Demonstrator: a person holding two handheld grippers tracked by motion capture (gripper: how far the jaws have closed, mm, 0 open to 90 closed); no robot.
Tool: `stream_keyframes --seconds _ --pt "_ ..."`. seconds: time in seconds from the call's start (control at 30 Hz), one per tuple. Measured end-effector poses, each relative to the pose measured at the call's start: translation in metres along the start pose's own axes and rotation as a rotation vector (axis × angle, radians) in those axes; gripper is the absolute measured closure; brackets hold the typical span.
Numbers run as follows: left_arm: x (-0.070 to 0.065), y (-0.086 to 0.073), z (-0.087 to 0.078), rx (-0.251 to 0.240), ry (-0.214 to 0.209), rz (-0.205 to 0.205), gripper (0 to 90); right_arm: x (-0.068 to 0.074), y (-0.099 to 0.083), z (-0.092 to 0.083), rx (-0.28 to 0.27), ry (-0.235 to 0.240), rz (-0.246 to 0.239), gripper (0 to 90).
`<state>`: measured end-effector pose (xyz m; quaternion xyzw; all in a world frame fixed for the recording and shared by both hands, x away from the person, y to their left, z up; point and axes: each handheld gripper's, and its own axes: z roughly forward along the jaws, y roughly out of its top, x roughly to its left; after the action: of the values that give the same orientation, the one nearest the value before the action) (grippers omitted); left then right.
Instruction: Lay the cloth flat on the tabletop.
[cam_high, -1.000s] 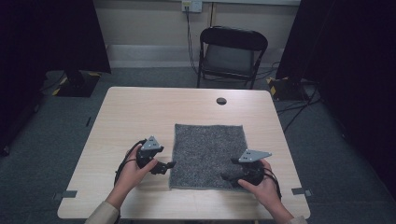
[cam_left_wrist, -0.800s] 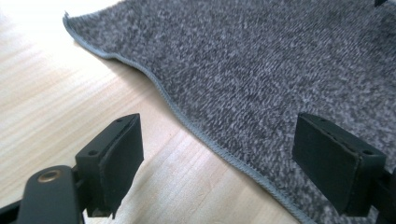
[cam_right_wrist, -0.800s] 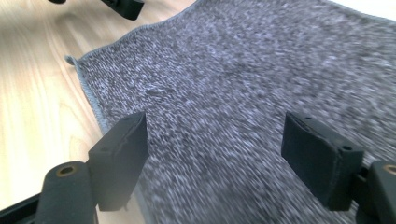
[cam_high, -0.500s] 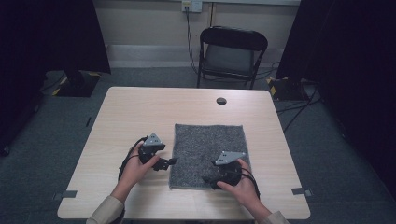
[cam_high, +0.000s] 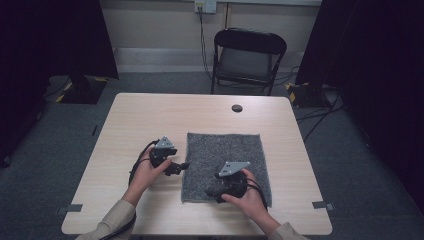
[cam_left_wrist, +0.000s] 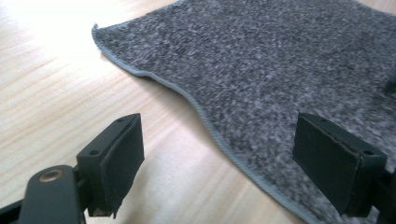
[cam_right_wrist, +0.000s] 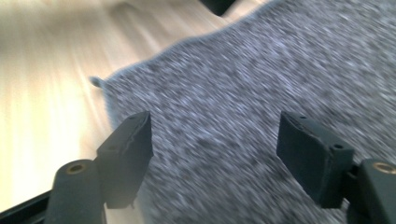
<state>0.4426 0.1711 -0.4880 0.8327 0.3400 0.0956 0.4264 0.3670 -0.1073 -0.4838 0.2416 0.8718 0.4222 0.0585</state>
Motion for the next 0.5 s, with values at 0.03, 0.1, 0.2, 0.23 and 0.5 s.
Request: stream_keyframes --seconds 0.03,0.1,0.2,0.23,0.5 --pt "0.002 0.001 0.002 -0.004 0.000 -0.009 16.3 0.003 0.002 0.004 0.009 0.012 -0.010 31.8" --pt "0.004 0.002 0.002 -0.009 0.001 -0.016 16.3 0.007 0.005 0.007 0.015 0.034 -0.025 34.7" --pt "0.008 0.006 0.005 -0.013 0.011 -0.017 16.4 0.010 0.007 0.011 0.018 0.046 -0.037 36.4" --pt "0.009 0.007 0.006 -0.013 0.013 -0.014 16.4 0.011 0.008 0.013 0.020 0.053 -0.043 38.0" --pt "0.013 0.013 0.014 -0.029 0.021 -0.010 16.4 0.021 0.013 0.025 0.045 0.069 -0.093 51.1"
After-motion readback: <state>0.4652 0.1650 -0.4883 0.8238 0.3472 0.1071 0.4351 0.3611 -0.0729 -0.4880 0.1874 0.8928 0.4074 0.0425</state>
